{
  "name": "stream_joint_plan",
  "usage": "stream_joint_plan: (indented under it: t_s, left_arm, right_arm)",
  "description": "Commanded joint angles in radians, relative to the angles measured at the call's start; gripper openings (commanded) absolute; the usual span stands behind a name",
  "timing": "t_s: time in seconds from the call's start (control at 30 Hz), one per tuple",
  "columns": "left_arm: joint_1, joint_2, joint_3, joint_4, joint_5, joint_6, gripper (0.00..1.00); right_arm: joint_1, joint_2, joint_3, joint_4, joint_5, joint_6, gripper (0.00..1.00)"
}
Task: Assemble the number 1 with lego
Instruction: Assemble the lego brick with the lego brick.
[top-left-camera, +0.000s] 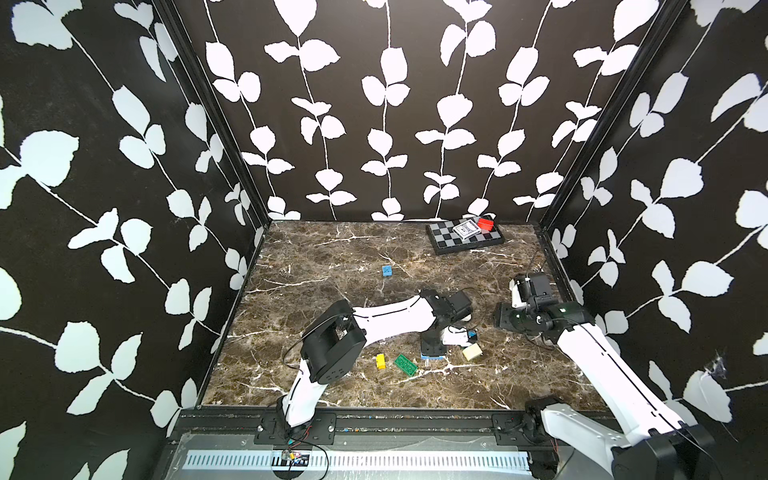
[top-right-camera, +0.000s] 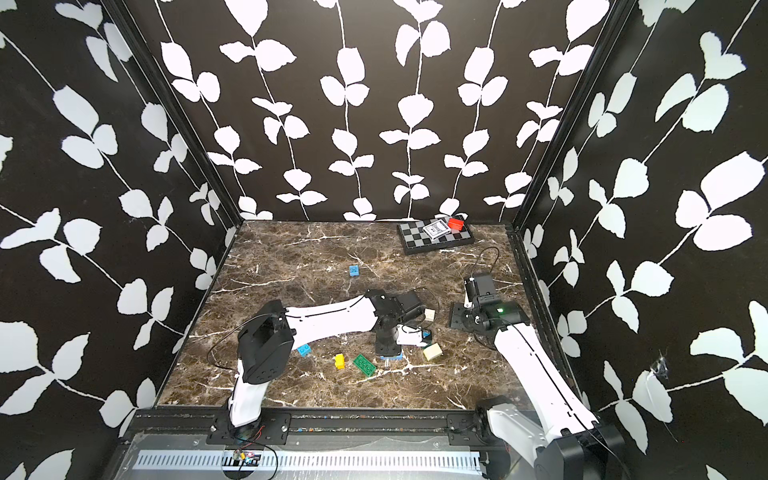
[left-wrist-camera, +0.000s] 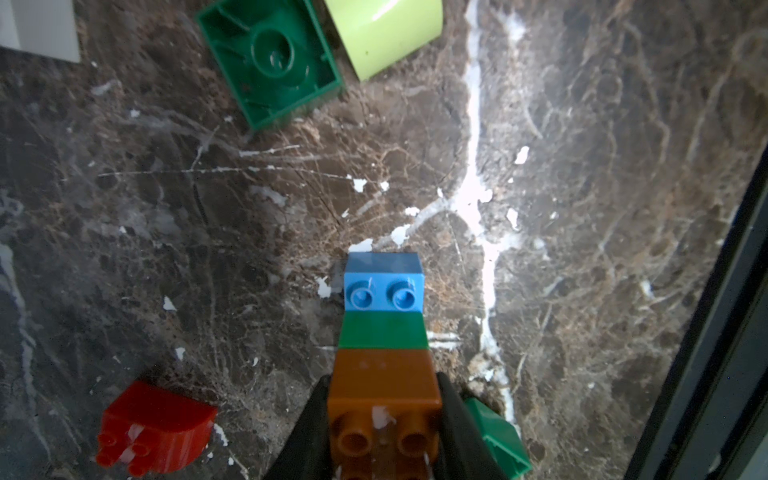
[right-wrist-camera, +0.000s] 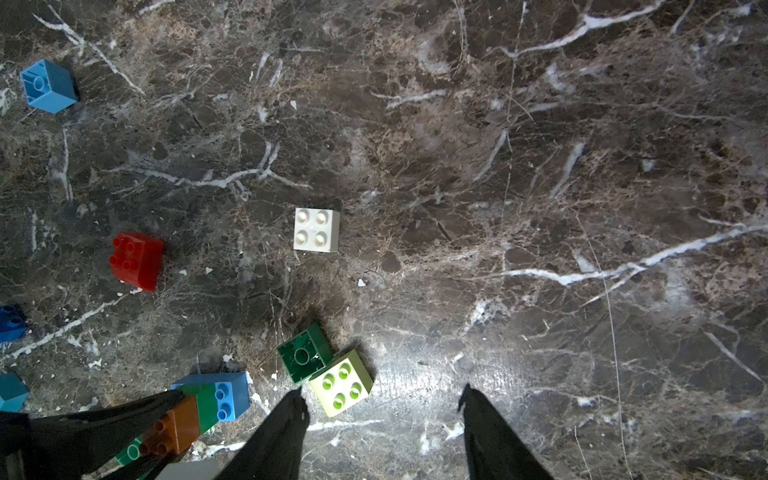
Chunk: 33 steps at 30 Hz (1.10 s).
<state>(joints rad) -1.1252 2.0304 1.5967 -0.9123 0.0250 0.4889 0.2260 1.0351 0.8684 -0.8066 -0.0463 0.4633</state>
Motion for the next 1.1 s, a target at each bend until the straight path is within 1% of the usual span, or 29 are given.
stream_joint_plan:
  t_s: [0.0, 0.1, 0.17, 0.2, 0.33, 0.4, 0.5, 0.57, 0.63, 0.7, 0.8, 0.83, 0.93, 1.07]
  left_arm:
    - [-0.008, 0.0, -0.054, 0.045, -0.001, -0.035, 0.27]
    - [-0.007, -0.045, -0.067, 0.092, 0.015, -0.065, 0.39]
    - [-0.007, -0.081, -0.092, 0.141, 0.025, -0.09, 0.45]
    - [-0.007, -0.1, -0.106, 0.165, 0.026, -0.098, 0.51]
    - [-0.007, -0.185, -0.19, 0.267, 0.014, -0.137, 0.61]
    - [-0.007, -0.238, -0.234, 0.32, 0.007, -0.157, 0.64]
    - [-0.004, -0.345, -0.334, 0.448, -0.005, -0.221, 0.64]
    - [0.006, -0.416, -0.411, 0.549, -0.023, -0.296, 0.64]
    - [0.027, -0.475, -0.483, 0.636, -0.048, -0.424, 0.67]
    - [0.062, -0.503, -0.527, 0.669, -0.006, -0.531, 0.68]
    - [0.112, -0.536, -0.606, 0.738, 0.045, -0.655, 0.65]
    - [0.118, -0.551, -0.637, 0.763, 0.03, -0.689, 0.63]
    - [0.13, -0.593, -0.708, 0.807, -0.032, -0.76, 0.6]
    - [0.141, -0.653, -0.778, 0.834, -0.12, -0.822, 0.58]
  right_arm:
    - [-0.007, -0.019, -0.029, -0.017, -0.003, -0.009, 0.61]
    - [-0.009, -0.026, -0.031, -0.02, -0.003, -0.012, 0.63]
    - [-0.01, -0.03, -0.033, -0.02, -0.003, -0.012, 0.64]
    - [-0.011, -0.032, -0.034, -0.022, -0.006, -0.012, 0.64]
    - [-0.012, -0.034, -0.038, -0.022, -0.017, -0.014, 0.65]
    - [-0.012, -0.034, -0.037, -0.022, -0.028, -0.015, 0.65]
    - [-0.013, -0.032, -0.034, -0.019, -0.058, -0.017, 0.66]
    - [-0.011, -0.026, -0.027, -0.022, -0.088, -0.016, 0.65]
    - [0.003, -0.016, -0.025, -0.022, -0.131, 0.0, 0.64]
    - [0.051, -0.001, -0.021, -0.021, -0.145, 0.018, 0.63]
    - [0.194, 0.044, -0.013, -0.002, -0.117, 0.055, 0.62]
    - [0.249, 0.068, -0.007, 0.006, -0.107, 0.07, 0.62]
    - [0.365, 0.149, 0.019, 0.038, -0.099, 0.104, 0.62]
    - [0.466, 0.248, 0.063, 0.052, -0.081, 0.114, 0.61]
